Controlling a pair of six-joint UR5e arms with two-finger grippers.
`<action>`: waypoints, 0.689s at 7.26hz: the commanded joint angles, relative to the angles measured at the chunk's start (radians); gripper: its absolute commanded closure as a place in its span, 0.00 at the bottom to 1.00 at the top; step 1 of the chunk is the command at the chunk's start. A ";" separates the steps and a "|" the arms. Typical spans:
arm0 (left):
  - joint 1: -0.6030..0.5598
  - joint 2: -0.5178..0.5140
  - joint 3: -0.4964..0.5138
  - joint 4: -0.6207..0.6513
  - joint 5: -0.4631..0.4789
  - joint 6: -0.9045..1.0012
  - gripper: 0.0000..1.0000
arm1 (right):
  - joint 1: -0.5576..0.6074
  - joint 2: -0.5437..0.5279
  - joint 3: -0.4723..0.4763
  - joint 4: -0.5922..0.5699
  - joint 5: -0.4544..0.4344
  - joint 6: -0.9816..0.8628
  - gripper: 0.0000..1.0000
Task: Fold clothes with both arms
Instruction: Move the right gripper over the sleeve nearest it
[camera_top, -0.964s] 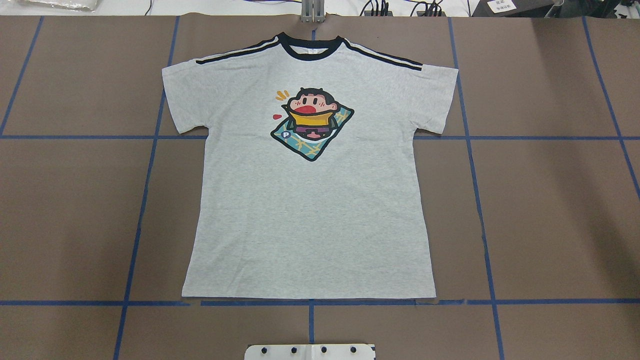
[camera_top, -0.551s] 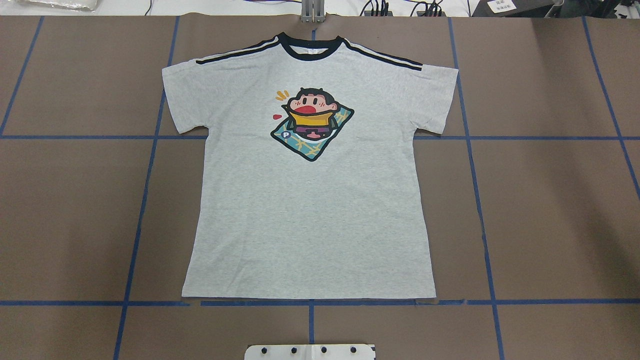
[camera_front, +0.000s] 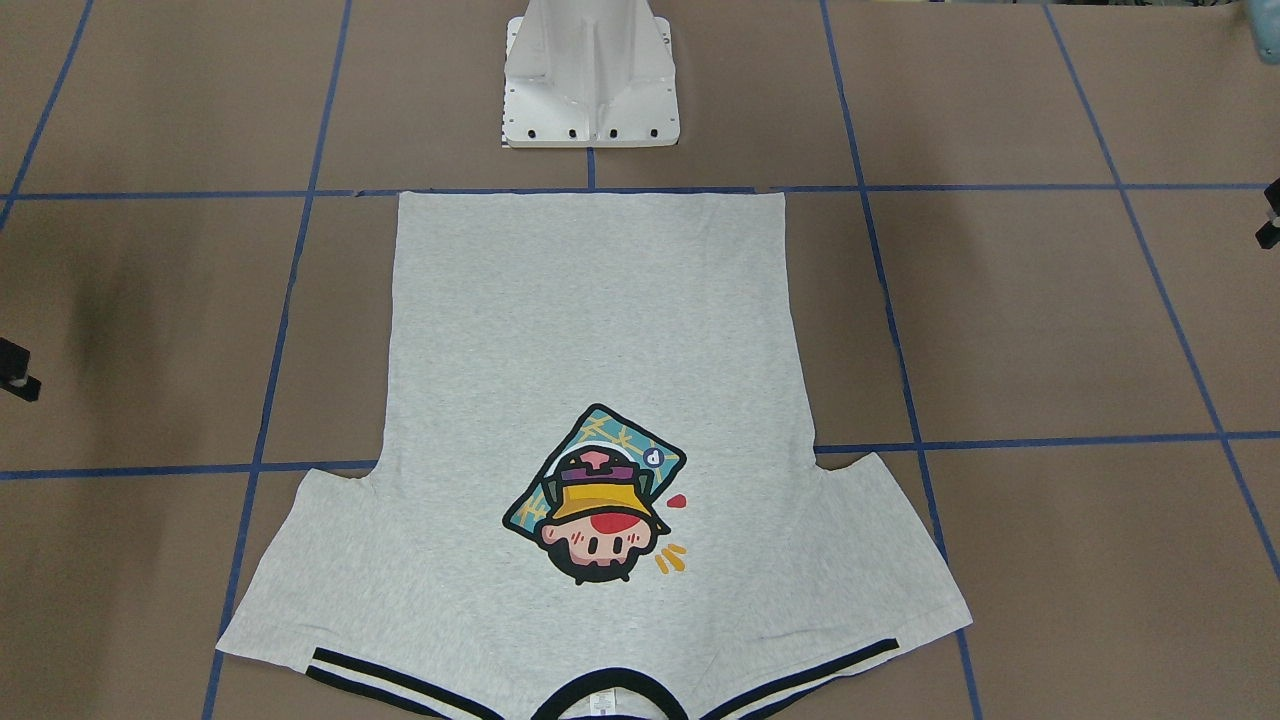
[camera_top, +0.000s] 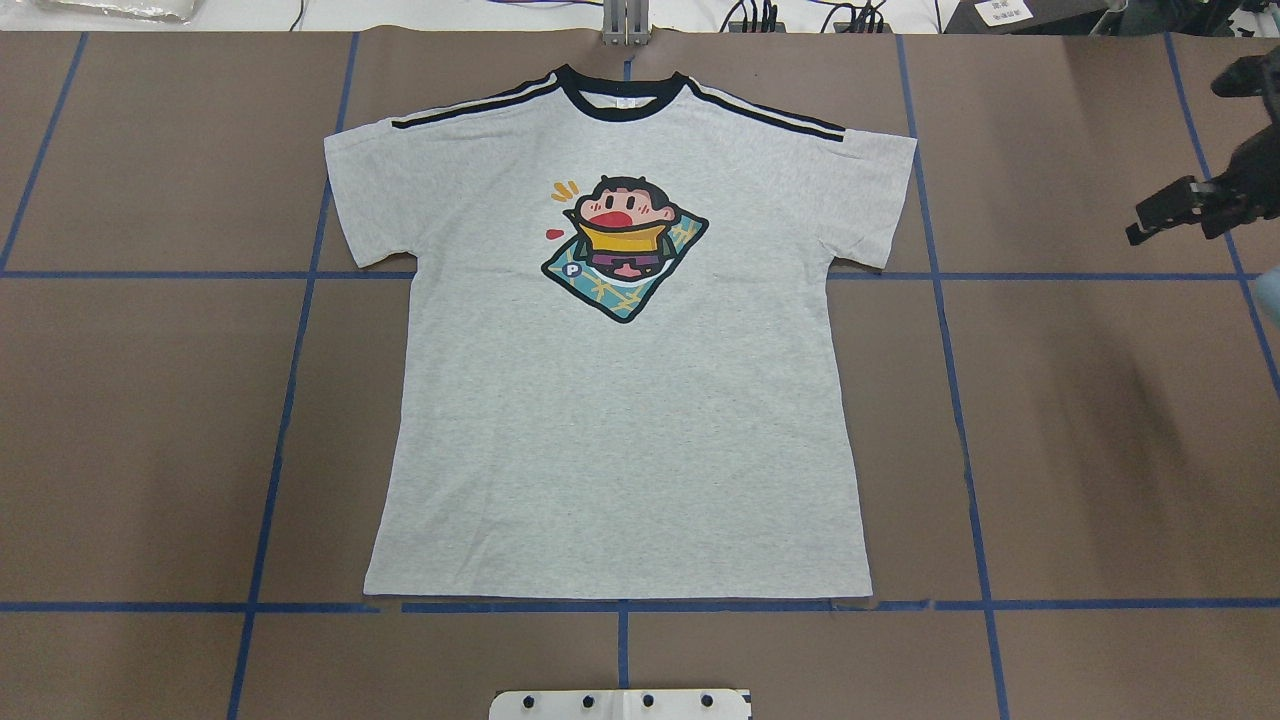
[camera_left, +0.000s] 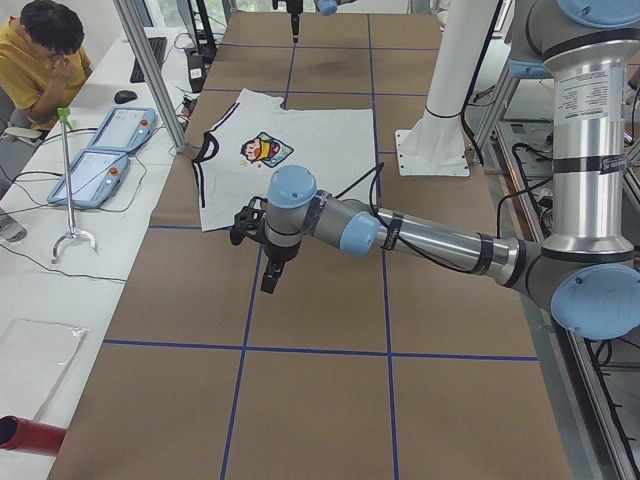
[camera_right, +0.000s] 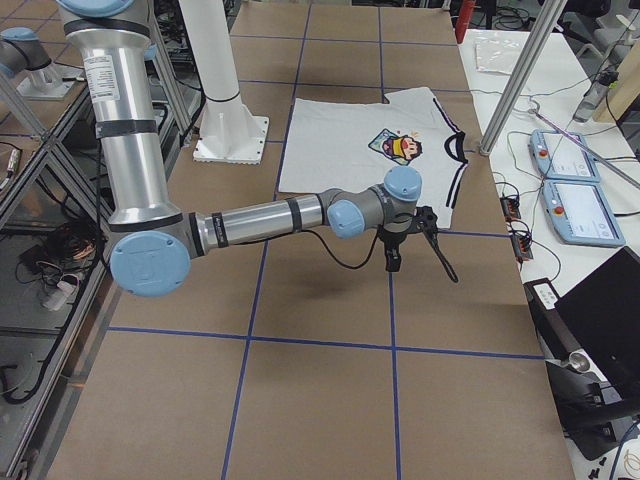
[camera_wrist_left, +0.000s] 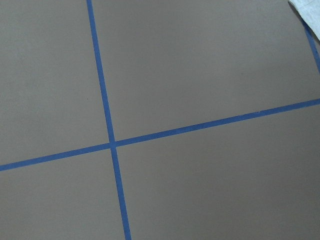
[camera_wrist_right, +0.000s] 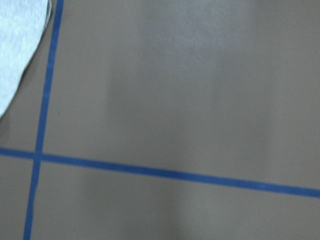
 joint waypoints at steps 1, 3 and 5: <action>0.001 -0.004 -0.006 -0.023 -0.003 -0.002 0.00 | -0.076 0.193 -0.251 0.243 -0.081 0.220 0.02; 0.000 -0.010 -0.018 -0.030 -0.003 -0.008 0.01 | -0.102 0.301 -0.433 0.412 -0.107 0.373 0.02; 0.001 -0.013 -0.018 -0.062 -0.001 -0.018 0.01 | -0.172 0.373 -0.490 0.422 -0.216 0.379 0.08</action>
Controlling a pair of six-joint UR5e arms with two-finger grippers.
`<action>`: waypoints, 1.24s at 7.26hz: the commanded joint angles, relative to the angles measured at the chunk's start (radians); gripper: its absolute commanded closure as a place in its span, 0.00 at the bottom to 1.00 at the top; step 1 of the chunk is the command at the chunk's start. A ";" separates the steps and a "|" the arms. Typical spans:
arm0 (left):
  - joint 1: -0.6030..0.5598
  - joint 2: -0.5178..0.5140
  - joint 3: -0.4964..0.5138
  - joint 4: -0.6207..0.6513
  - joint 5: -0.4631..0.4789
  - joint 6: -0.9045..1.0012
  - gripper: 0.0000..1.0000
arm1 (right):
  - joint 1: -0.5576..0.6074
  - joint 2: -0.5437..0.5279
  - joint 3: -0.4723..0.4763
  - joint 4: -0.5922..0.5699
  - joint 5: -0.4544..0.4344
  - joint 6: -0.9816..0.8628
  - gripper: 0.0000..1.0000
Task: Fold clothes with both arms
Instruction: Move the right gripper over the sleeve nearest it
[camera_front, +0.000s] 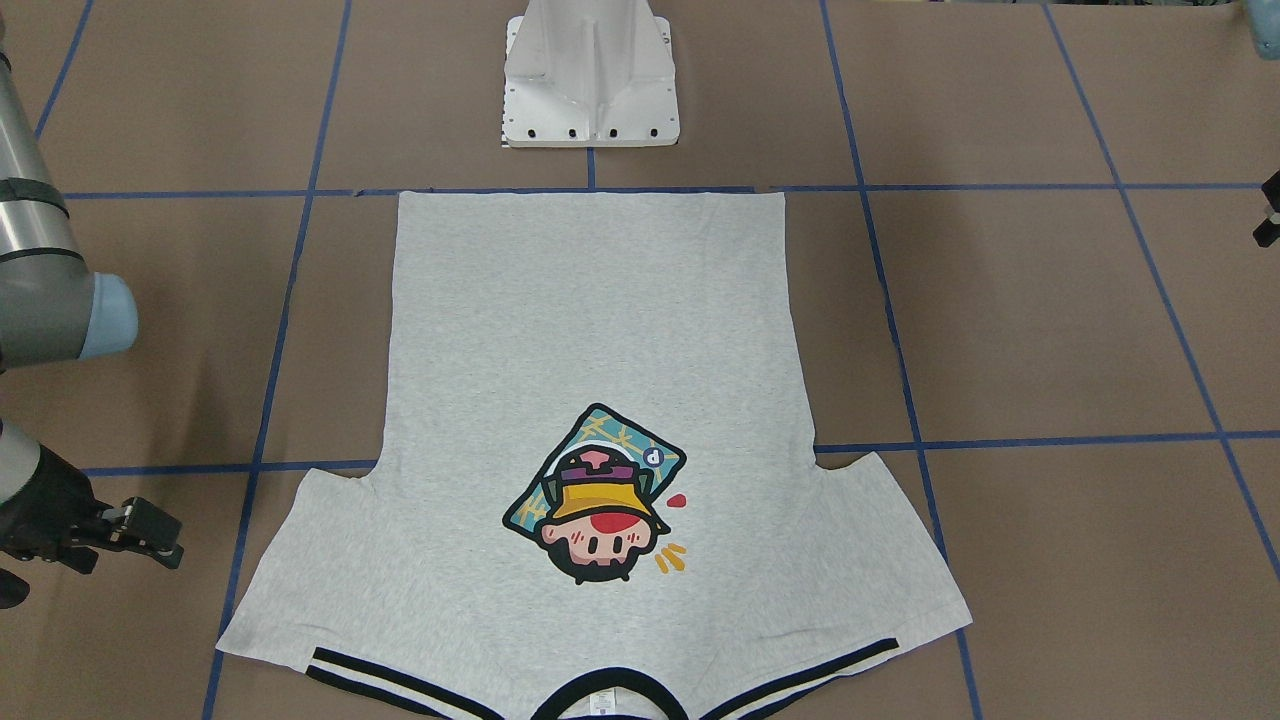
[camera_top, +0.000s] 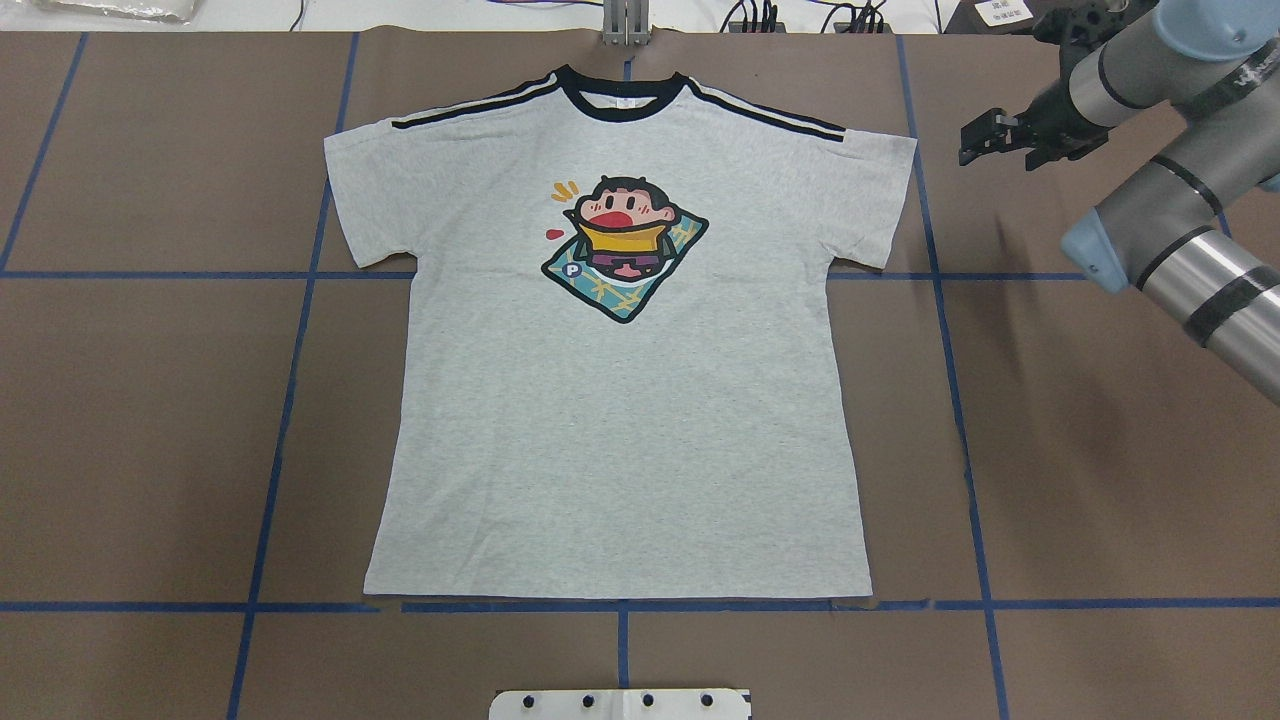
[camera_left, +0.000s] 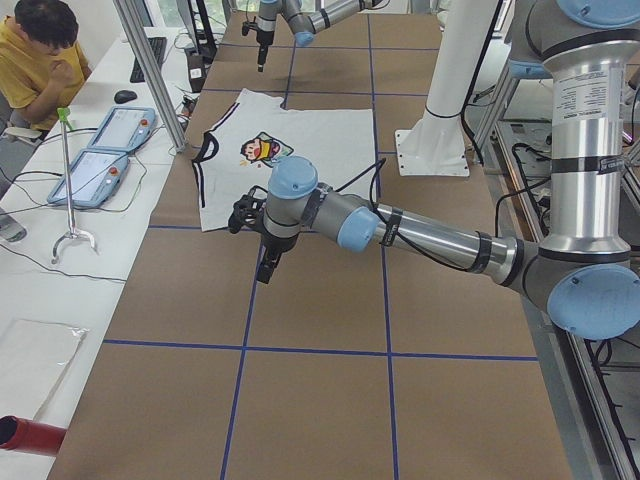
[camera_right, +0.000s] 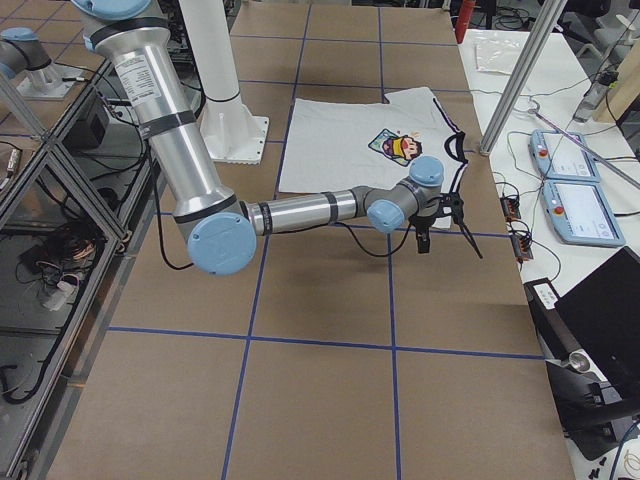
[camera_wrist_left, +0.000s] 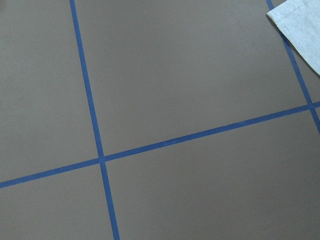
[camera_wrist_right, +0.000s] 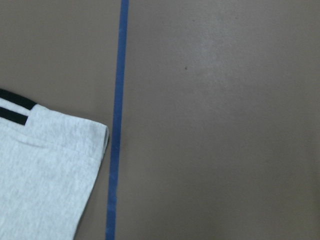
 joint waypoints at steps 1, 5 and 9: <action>0.000 -0.001 -0.002 -0.033 0.001 -0.001 0.01 | -0.043 0.064 -0.095 0.076 -0.065 0.015 0.12; -0.001 0.001 -0.008 -0.045 0.001 -0.001 0.01 | -0.056 0.160 -0.252 0.247 -0.227 0.094 0.12; -0.001 0.001 -0.017 -0.045 0.001 -0.001 0.01 | -0.102 0.208 -0.356 0.315 -0.327 0.155 0.24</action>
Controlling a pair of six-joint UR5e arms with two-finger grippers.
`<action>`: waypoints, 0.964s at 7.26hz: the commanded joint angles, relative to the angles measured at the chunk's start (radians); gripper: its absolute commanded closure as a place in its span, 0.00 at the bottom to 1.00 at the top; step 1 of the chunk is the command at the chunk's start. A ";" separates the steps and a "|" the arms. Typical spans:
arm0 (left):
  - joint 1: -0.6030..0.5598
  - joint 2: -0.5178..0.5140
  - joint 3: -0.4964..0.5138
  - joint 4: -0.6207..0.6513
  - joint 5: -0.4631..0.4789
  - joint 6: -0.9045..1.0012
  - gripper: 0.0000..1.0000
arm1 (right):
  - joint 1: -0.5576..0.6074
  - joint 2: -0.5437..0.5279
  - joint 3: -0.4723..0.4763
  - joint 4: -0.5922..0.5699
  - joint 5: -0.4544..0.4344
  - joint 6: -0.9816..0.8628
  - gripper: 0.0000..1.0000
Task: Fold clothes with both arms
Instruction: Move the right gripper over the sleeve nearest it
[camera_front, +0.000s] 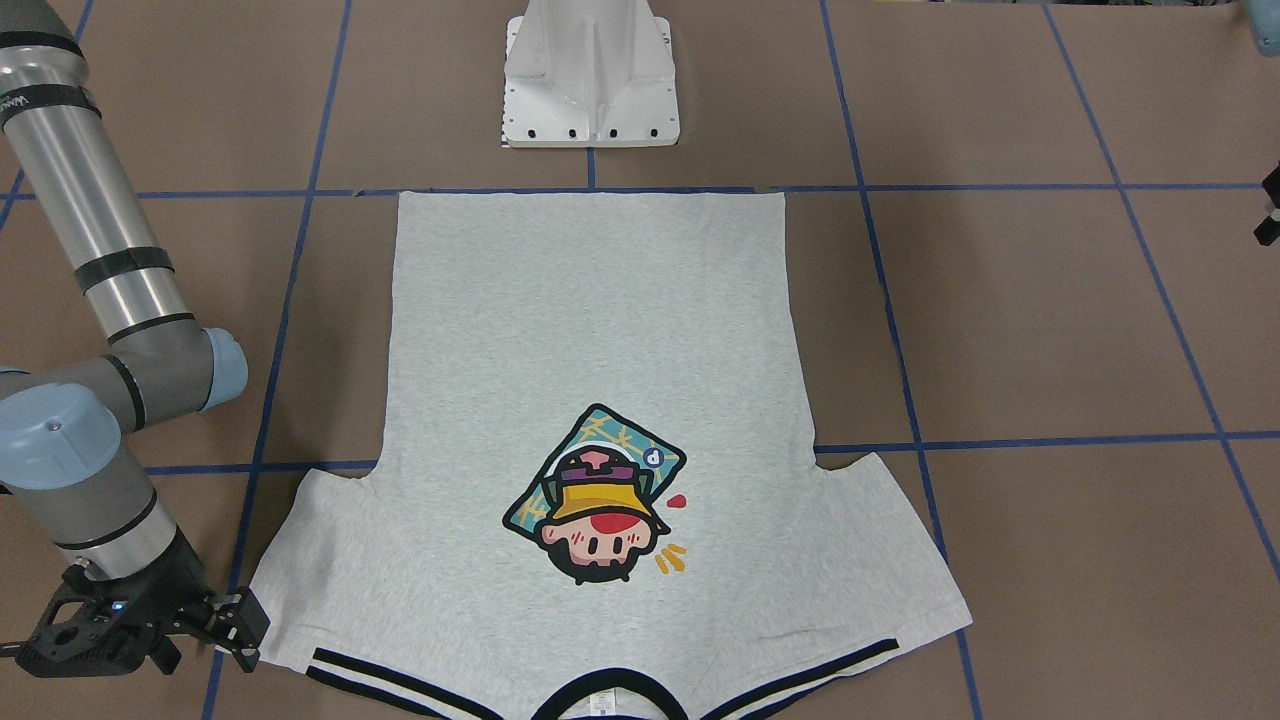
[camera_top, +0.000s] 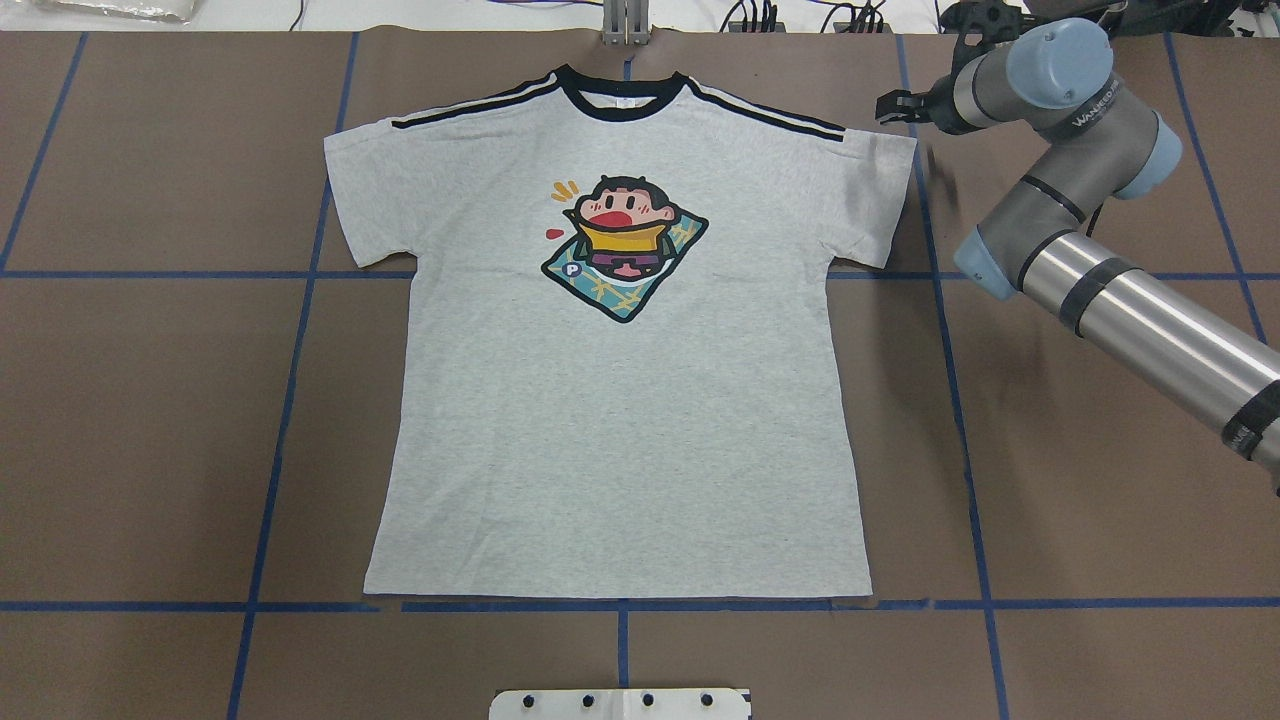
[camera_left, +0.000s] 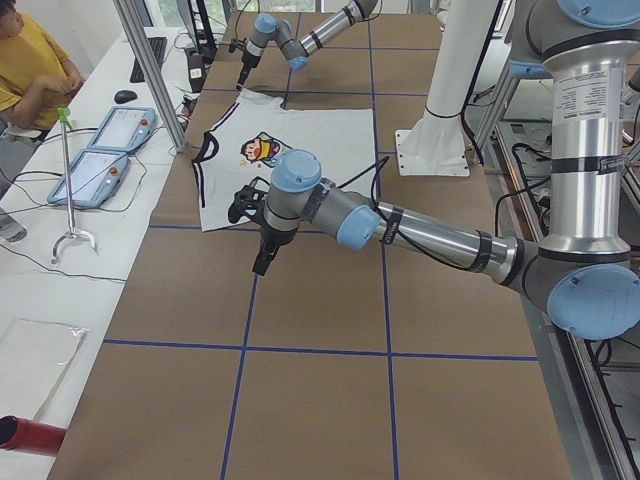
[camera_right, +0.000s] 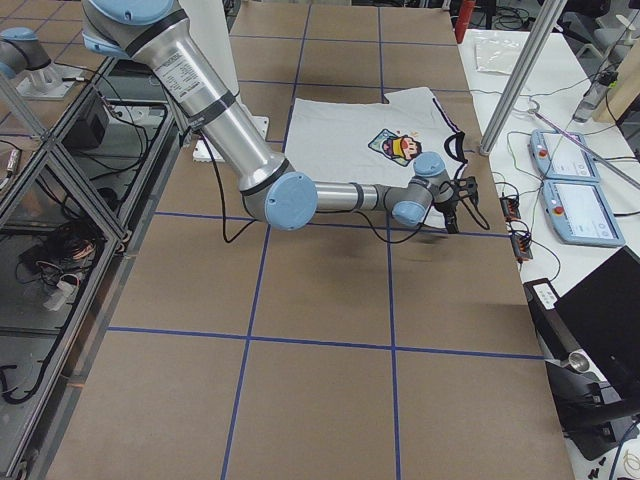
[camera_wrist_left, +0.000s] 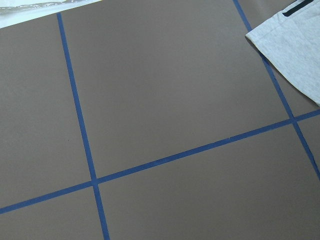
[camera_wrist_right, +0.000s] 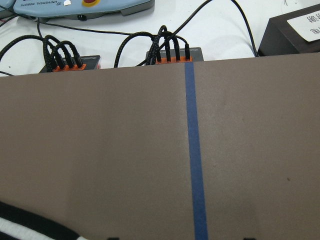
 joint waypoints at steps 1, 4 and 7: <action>0.000 0.000 -0.005 0.000 0.000 -0.003 0.01 | -0.009 0.013 -0.028 0.004 -0.014 0.008 0.37; 0.000 0.002 -0.027 0.003 -0.002 -0.007 0.01 | -0.012 0.011 -0.024 0.006 -0.013 0.011 0.57; 0.000 0.002 -0.030 0.003 -0.002 -0.007 0.01 | -0.011 -0.001 -0.004 0.007 -0.010 0.020 0.57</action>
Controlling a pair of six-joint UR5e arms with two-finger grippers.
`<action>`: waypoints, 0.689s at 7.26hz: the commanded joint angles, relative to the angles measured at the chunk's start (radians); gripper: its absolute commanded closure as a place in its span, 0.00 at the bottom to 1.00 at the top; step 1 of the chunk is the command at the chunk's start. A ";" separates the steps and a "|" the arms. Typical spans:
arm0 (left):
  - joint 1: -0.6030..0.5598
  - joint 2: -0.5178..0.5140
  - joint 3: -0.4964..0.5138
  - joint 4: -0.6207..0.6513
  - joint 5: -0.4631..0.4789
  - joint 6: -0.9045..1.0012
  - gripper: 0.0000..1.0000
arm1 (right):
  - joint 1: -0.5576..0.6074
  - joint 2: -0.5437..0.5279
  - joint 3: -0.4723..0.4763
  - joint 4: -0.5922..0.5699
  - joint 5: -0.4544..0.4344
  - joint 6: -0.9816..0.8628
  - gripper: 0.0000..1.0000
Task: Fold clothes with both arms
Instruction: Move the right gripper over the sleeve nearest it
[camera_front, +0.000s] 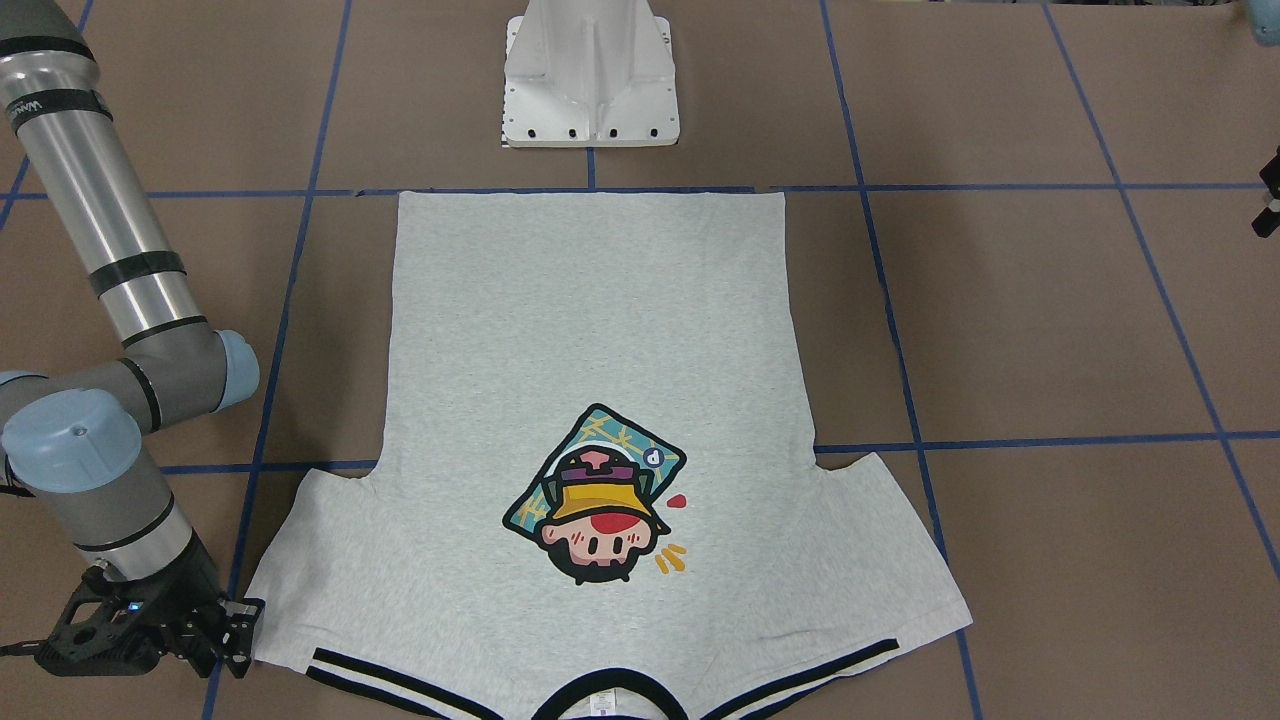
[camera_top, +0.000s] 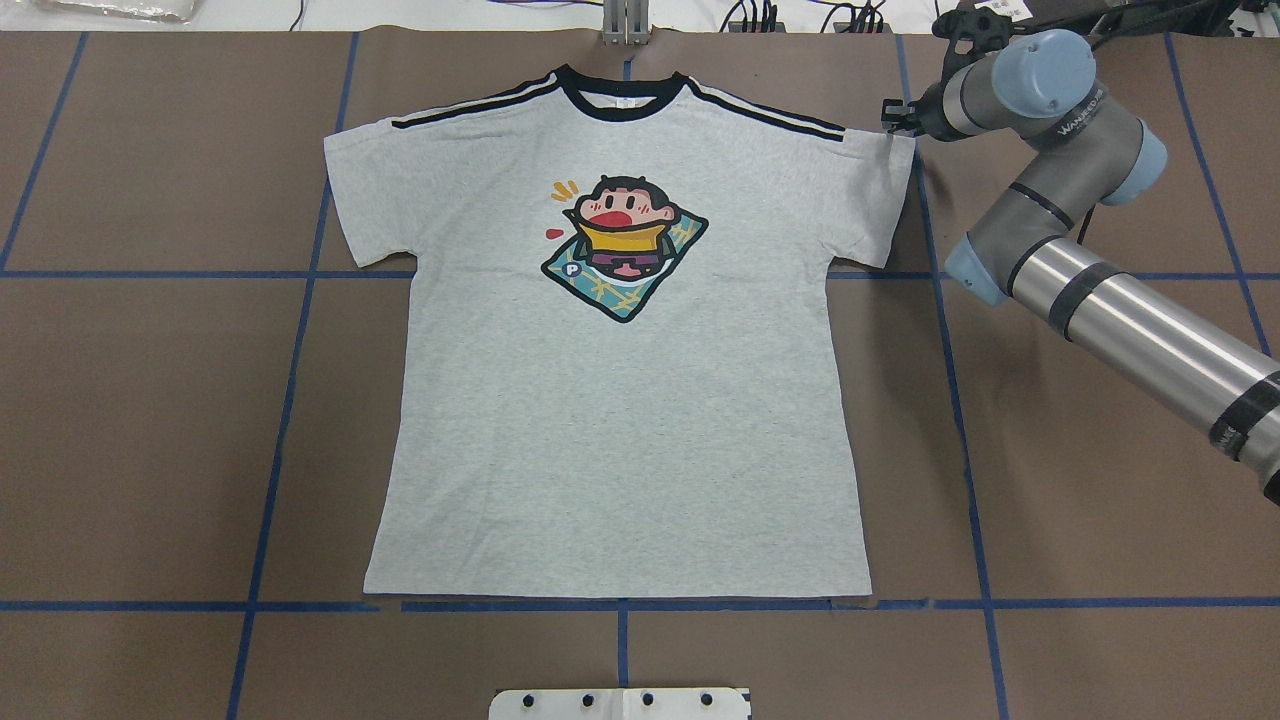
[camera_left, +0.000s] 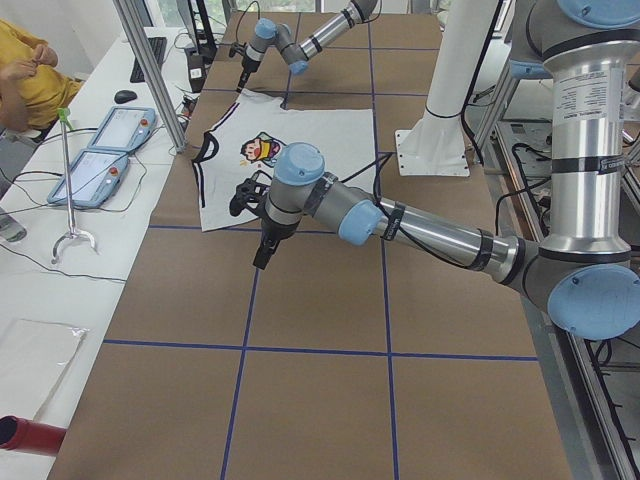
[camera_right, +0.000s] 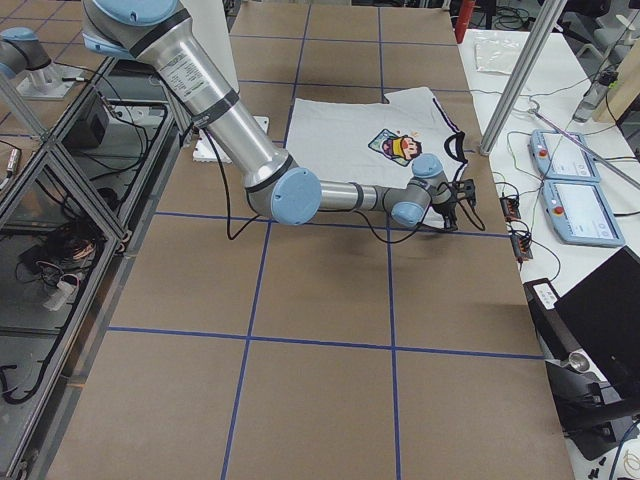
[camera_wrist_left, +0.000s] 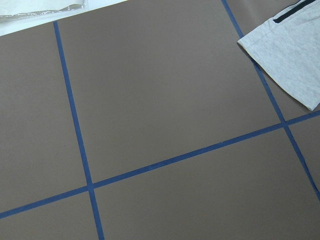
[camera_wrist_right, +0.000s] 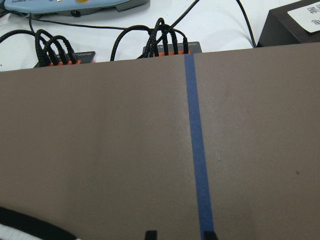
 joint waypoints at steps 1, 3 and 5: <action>0.000 0.000 -0.001 0.001 0.000 -0.002 0.01 | 0.001 -0.020 0.037 0.001 0.003 0.003 0.55; 0.000 0.000 -0.001 0.001 0.000 -0.002 0.01 | 0.001 -0.045 0.059 0.001 0.003 0.003 0.49; 0.000 0.000 -0.001 0.001 0.000 -0.002 0.01 | -0.002 -0.046 0.059 -0.001 0.001 0.003 0.53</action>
